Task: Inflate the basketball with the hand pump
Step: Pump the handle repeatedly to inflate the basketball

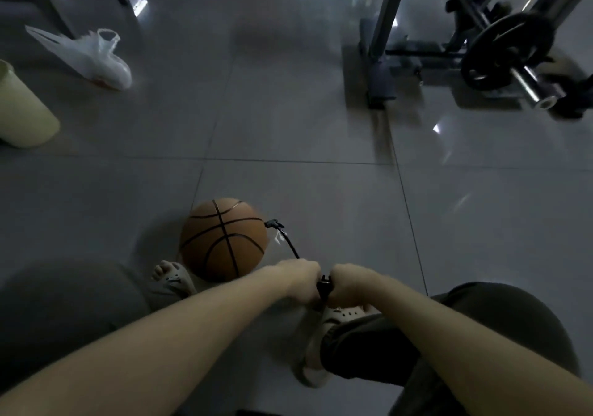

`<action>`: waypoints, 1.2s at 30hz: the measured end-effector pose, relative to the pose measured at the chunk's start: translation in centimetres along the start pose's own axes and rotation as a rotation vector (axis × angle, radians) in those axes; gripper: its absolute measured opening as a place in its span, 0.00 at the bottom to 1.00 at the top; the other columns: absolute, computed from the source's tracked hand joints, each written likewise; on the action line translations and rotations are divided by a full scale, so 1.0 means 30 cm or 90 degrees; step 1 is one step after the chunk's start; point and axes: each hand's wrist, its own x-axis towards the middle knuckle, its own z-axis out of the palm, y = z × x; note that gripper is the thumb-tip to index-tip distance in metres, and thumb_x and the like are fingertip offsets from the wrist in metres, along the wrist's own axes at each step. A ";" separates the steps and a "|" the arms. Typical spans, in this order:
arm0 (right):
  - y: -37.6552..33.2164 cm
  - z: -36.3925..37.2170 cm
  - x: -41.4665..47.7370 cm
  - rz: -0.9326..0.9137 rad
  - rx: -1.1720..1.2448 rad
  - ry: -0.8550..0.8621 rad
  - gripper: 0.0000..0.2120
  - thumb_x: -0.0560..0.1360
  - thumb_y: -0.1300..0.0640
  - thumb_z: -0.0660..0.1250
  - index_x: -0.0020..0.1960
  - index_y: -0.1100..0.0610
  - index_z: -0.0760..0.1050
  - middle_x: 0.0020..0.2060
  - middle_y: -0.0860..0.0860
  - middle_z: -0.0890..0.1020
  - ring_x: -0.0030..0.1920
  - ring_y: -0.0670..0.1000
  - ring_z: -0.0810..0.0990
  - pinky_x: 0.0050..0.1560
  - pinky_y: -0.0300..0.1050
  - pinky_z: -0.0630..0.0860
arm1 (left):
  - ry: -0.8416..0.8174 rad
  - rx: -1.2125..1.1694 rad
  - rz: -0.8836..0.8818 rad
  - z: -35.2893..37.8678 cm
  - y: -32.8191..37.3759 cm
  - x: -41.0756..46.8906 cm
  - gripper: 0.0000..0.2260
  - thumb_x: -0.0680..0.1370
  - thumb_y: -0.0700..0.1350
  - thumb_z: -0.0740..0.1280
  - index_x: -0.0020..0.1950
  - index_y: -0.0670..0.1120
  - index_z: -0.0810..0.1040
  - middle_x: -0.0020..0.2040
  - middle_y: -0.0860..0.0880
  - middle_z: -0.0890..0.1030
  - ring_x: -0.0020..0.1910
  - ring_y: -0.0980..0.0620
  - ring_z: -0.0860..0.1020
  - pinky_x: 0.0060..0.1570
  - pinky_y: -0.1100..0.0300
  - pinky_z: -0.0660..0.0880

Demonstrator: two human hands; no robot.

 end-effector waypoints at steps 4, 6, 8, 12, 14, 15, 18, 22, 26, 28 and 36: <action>-0.039 -0.211 -0.161 -0.006 0.025 0.000 0.09 0.74 0.52 0.73 0.46 0.57 0.79 0.38 0.53 0.80 0.37 0.52 0.80 0.39 0.47 0.84 | 0.027 -0.035 0.025 -0.196 0.046 -0.126 0.09 0.74 0.48 0.74 0.38 0.46 0.78 0.34 0.48 0.78 0.33 0.48 0.76 0.33 0.55 0.71; -0.048 -0.324 -0.244 -0.011 0.042 0.003 0.09 0.74 0.52 0.72 0.47 0.57 0.80 0.36 0.52 0.78 0.33 0.50 0.76 0.35 0.44 0.81 | 0.035 -0.060 0.032 -0.309 0.078 -0.184 0.08 0.74 0.47 0.75 0.39 0.46 0.80 0.34 0.48 0.77 0.34 0.49 0.75 0.33 0.55 0.71; -0.051 -0.375 -0.279 -0.017 0.050 0.021 0.09 0.73 0.51 0.72 0.44 0.57 0.80 0.33 0.51 0.76 0.30 0.50 0.73 0.32 0.42 0.77 | 0.046 -0.071 0.036 -0.375 0.097 -0.215 0.06 0.72 0.45 0.75 0.40 0.44 0.81 0.33 0.48 0.77 0.33 0.49 0.74 0.33 0.55 0.70; -0.059 -0.278 -0.206 0.006 0.041 0.063 0.14 0.73 0.46 0.73 0.46 0.57 0.80 0.36 0.52 0.80 0.34 0.50 0.78 0.38 0.46 0.81 | 0.051 -0.043 -0.005 -0.306 0.088 -0.165 0.05 0.71 0.44 0.76 0.41 0.45 0.81 0.35 0.49 0.79 0.33 0.50 0.76 0.32 0.57 0.72; -0.052 -0.204 -0.137 0.009 0.023 0.077 0.18 0.72 0.41 0.73 0.46 0.57 0.80 0.37 0.52 0.83 0.35 0.50 0.80 0.41 0.47 0.83 | 0.059 -0.020 -0.021 -0.231 0.077 -0.116 0.05 0.73 0.44 0.73 0.41 0.45 0.79 0.35 0.48 0.79 0.32 0.49 0.77 0.30 0.58 0.71; -0.043 -0.178 -0.106 0.007 0.016 0.097 0.19 0.71 0.40 0.73 0.45 0.56 0.79 0.37 0.52 0.83 0.35 0.50 0.80 0.41 0.47 0.83 | 0.078 -0.009 -0.025 -0.202 0.069 -0.094 0.05 0.74 0.44 0.72 0.40 0.45 0.78 0.34 0.48 0.79 0.31 0.49 0.76 0.29 0.58 0.71; -0.001 -0.108 -0.027 0.011 0.009 0.127 0.18 0.69 0.41 0.72 0.42 0.56 0.74 0.35 0.51 0.80 0.36 0.51 0.81 0.41 0.47 0.82 | 0.102 0.014 -0.018 -0.124 0.043 -0.028 0.08 0.75 0.46 0.69 0.39 0.46 0.73 0.33 0.48 0.77 0.30 0.50 0.75 0.28 0.58 0.68; 0.058 -0.010 0.056 0.010 0.021 0.114 0.12 0.72 0.48 0.66 0.41 0.56 0.70 0.35 0.51 0.76 0.35 0.53 0.77 0.37 0.47 0.76 | 0.092 0.013 -0.020 -0.019 0.018 0.059 0.08 0.75 0.48 0.67 0.40 0.48 0.70 0.37 0.49 0.75 0.36 0.48 0.75 0.34 0.56 0.68; 0.087 0.038 0.140 -0.010 0.006 0.096 0.10 0.72 0.49 0.65 0.40 0.54 0.69 0.37 0.50 0.76 0.37 0.54 0.78 0.36 0.47 0.75 | 0.096 -0.005 -0.019 0.050 -0.014 0.120 0.11 0.76 0.49 0.67 0.40 0.49 0.67 0.38 0.50 0.74 0.37 0.46 0.74 0.36 0.54 0.68; 0.090 0.050 0.167 -0.013 0.004 0.086 0.08 0.72 0.49 0.65 0.41 0.53 0.69 0.38 0.50 0.77 0.39 0.54 0.79 0.39 0.48 0.77 | 0.100 -0.010 -0.022 0.065 -0.021 0.130 0.10 0.76 0.48 0.67 0.40 0.49 0.68 0.39 0.49 0.75 0.37 0.46 0.74 0.37 0.55 0.68; 0.060 0.044 0.103 0.015 0.012 0.094 0.12 0.73 0.47 0.64 0.38 0.54 0.69 0.36 0.51 0.77 0.36 0.54 0.77 0.35 0.46 0.74 | 0.064 -0.003 -0.025 0.026 0.008 0.083 0.11 0.77 0.48 0.68 0.38 0.48 0.69 0.36 0.49 0.74 0.37 0.46 0.76 0.36 0.55 0.69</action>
